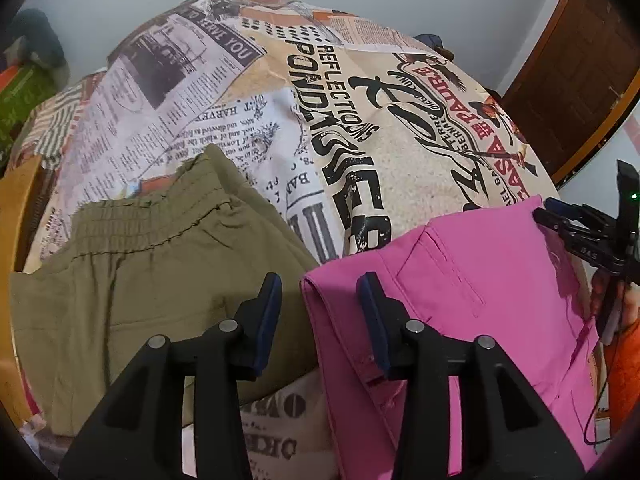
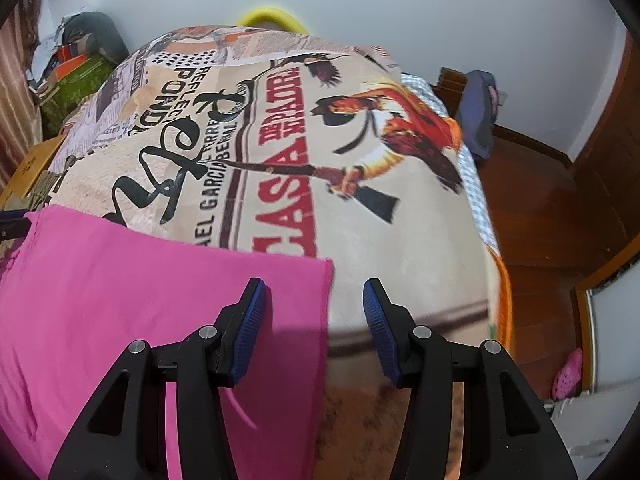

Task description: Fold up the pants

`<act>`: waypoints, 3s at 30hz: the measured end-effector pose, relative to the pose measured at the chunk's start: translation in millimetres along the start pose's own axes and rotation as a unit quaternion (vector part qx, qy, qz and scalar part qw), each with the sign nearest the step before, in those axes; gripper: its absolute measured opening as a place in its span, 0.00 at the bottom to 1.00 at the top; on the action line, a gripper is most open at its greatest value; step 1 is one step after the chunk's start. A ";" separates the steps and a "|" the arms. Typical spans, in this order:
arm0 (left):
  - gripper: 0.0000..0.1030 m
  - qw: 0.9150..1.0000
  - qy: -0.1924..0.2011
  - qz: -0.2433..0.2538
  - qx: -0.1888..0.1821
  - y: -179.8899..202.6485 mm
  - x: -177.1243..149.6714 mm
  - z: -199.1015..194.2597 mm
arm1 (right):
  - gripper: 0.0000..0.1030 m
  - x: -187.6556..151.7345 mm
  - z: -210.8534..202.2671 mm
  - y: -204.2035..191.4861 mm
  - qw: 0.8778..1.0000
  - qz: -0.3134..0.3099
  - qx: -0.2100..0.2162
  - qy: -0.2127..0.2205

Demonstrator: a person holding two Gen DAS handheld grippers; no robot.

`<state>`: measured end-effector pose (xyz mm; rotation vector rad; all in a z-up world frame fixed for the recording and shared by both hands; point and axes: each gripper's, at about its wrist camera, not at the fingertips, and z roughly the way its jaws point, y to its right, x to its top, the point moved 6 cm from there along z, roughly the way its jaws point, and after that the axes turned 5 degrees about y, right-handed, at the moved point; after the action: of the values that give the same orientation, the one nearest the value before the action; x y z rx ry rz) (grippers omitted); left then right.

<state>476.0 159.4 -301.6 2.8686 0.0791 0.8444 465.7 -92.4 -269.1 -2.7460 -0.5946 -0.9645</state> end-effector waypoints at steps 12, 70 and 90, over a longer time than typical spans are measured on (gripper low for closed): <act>0.08 0.998 0.017 0.034 0.043 15.9 3.5 -8.6 | 0.06 4.9 -4.3 -15.8 1.000 -0.013 0.012 0.012; 0.02 0.991 0.082 0.091 0.045 92.7 -210.0 -228.4 | 0.09 -177.5 -197.0 -57.2 1.000 0.019 0.017 0.000; 0.52 0.968 0.019 0.243 0.054 150.4 -210.9 -181.9 | 0.45 -159.1 -209.1 -114.1 0.996 -0.037 0.063 0.050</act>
<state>201.4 14.8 -239.5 3.0169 -0.6159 0.9973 186.9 -98.6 -203.9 -2.5664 -0.7197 -1.0359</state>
